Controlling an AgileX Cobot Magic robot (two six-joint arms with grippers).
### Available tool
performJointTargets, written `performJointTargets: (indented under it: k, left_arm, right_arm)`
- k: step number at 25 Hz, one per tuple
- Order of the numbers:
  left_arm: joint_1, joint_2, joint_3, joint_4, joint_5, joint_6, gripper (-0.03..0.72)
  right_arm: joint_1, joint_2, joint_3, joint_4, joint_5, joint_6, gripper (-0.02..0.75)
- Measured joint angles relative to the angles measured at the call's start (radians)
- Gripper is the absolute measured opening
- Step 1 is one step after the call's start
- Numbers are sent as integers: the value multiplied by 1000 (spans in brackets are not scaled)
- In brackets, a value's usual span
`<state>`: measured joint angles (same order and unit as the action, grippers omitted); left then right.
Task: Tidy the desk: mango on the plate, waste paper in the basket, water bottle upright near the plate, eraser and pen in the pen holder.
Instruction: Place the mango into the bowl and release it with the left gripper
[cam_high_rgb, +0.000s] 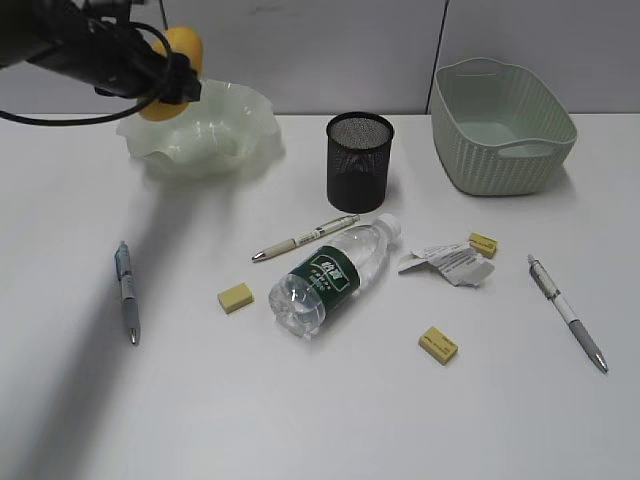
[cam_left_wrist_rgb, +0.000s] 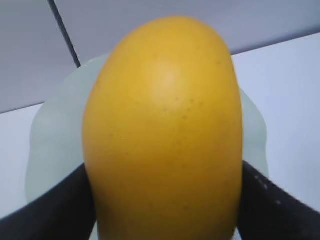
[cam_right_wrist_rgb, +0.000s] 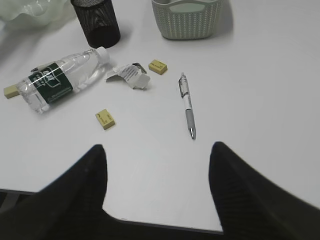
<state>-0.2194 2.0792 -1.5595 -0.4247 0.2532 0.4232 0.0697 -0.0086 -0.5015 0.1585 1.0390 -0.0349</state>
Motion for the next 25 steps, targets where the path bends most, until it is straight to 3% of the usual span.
performJointTargets:
  k: [5, 9, 14, 19, 25]
  left_arm:
    - [0, 91, 0, -47, -88, 0, 589]
    - [-3, 104, -1, -73, -136, 0, 666]
    - [-4, 104, -4, -85, -168, 0, 659]
    - [-4, 76, -5, -86, -116, 0, 634]
    - [-4, -30, -6, -85, 83, 0, 582]
  right_arm:
    - [0, 0, 0, 0, 0, 0, 508]
    - [0, 0, 0, 0, 1, 0, 508]
    - [0, 0, 0, 0, 1, 0, 508]
    - [0, 0, 0, 0, 0, 0, 508]
    - [0, 0, 0, 0, 0, 0, 508]
